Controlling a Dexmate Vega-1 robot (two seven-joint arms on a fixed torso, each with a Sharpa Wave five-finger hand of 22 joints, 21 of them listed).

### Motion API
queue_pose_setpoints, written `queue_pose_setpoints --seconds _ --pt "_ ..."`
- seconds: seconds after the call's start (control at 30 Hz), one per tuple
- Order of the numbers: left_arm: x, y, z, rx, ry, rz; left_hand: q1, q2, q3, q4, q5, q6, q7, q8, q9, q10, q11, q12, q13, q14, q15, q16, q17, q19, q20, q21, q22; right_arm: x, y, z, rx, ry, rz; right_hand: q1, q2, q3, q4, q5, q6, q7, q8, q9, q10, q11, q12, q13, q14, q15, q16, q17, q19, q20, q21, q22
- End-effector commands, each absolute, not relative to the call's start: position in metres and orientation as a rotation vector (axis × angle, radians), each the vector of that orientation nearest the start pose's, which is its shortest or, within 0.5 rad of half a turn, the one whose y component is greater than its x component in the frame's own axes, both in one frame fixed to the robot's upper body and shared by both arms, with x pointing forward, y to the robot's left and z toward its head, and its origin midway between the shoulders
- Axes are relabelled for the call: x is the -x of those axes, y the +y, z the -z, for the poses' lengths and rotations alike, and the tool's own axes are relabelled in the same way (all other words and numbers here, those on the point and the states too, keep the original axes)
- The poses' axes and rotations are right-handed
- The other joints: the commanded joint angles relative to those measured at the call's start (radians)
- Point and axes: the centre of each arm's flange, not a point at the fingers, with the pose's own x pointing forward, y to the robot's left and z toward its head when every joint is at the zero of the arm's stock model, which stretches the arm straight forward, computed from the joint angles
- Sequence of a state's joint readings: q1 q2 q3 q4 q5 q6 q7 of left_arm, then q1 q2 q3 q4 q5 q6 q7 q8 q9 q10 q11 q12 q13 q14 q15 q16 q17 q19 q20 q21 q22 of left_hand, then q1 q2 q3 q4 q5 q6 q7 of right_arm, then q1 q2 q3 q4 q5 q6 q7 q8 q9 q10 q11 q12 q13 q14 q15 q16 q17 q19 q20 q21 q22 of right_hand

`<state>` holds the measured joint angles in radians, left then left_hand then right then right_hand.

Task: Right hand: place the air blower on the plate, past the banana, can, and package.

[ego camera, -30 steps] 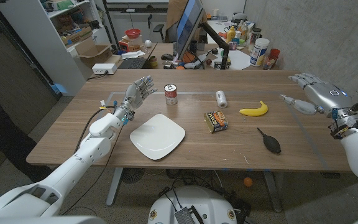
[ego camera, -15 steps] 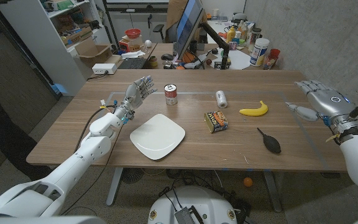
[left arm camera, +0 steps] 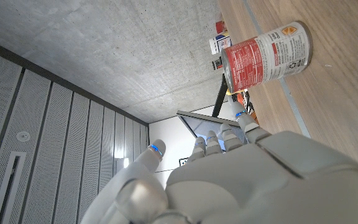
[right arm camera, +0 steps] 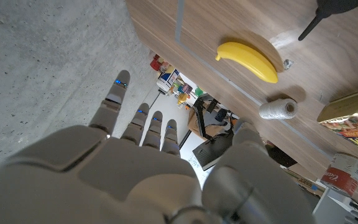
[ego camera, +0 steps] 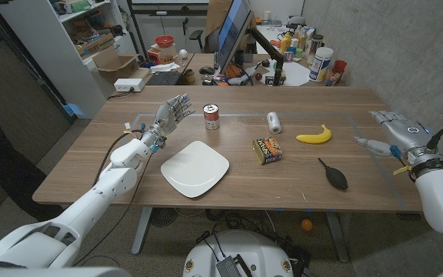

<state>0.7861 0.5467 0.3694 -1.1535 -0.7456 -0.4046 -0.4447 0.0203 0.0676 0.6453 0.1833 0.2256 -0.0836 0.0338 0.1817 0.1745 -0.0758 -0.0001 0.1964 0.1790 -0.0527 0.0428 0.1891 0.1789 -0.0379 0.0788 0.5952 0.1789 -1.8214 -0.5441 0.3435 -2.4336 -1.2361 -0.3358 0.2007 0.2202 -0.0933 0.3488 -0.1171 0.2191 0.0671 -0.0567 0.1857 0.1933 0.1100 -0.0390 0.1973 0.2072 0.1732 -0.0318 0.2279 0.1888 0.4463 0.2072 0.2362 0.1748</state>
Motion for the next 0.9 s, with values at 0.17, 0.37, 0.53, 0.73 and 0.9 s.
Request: queue_pose_setpoints --seconds 0.17,0.37,0.53,0.73,0.9 --pt "-0.649 0.304 0.023 -0.05 -0.647 0.509 -0.003 0.108 0.004 0.0 0.005 0.001 0.002 0.003 0.003 0.006 -0.004 0.006 0.006 0.003 0.003 0.004 0.004 0.012 0.003 -0.002 0.003 -0.384 -0.38 0.052 1.72 -0.072 0.553 -0.009 -0.02 -0.02 0.003 0.02 -0.011 -0.002 0.009 0.003 0.009 -0.001 0.008 0.004 0.059 -0.009 0.017 0.005 0.086 -0.003 0.023 0.004" --pt "-0.65 0.301 0.021 -0.054 -0.644 0.513 -0.003 0.108 0.004 0.0 0.005 0.0 0.003 0.003 0.003 0.007 0.001 0.006 0.006 0.003 0.002 0.004 0.004 0.012 0.004 -0.003 0.003 -0.394 -0.378 0.058 1.731 -0.033 0.536 -0.024 -0.034 -0.035 0.008 0.024 -0.002 -0.002 0.014 0.004 0.01 -0.003 0.008 0.005 0.067 -0.01 0.018 0.008 0.101 0.004 0.022 0.003" --pt "-0.651 0.3 0.02 -0.056 -0.645 0.514 -0.003 0.109 0.004 0.0 0.005 -0.001 0.003 0.002 0.003 0.006 0.0 0.006 0.006 0.003 0.003 0.004 0.004 0.013 0.004 -0.003 0.003 -0.403 -0.377 0.062 1.745 0.003 0.522 -0.04 -0.049 -0.051 0.013 0.029 0.019 -0.004 0.023 0.005 0.014 -0.003 0.01 0.005 0.067 -0.008 0.017 0.011 0.104 0.007 0.016 0.001" --pt "-0.651 0.299 0.019 -0.058 -0.643 0.513 -0.003 0.109 0.005 0.0 0.005 -0.001 0.004 0.002 0.003 0.006 0.002 0.006 0.006 0.004 0.004 0.004 0.004 0.014 0.004 -0.004 0.003 -0.412 -0.376 0.066 1.759 0.042 0.503 -0.056 -0.058 -0.066 0.019 0.035 0.041 -0.012 0.03 0.005 0.018 -0.003 0.011 0.006 0.066 -0.005 0.015 0.014 0.105 0.007 0.01 0.001" --pt "-0.651 0.3 0.019 -0.06 -0.64 0.51 -0.003 0.109 0.005 0.0 0.005 -0.001 0.004 0.002 0.003 0.006 0.003 0.006 0.006 0.004 0.004 0.003 0.004 0.014 0.004 -0.005 0.003 -0.419 -0.376 0.07 1.764 0.067 0.481 -0.067 -0.062 -0.077 0.024 0.04 0.044 -0.014 0.03 0.006 0.022 0.002 0.013 0.007 0.066 -0.003 0.014 0.015 0.116 0.005 0.009 0.001"
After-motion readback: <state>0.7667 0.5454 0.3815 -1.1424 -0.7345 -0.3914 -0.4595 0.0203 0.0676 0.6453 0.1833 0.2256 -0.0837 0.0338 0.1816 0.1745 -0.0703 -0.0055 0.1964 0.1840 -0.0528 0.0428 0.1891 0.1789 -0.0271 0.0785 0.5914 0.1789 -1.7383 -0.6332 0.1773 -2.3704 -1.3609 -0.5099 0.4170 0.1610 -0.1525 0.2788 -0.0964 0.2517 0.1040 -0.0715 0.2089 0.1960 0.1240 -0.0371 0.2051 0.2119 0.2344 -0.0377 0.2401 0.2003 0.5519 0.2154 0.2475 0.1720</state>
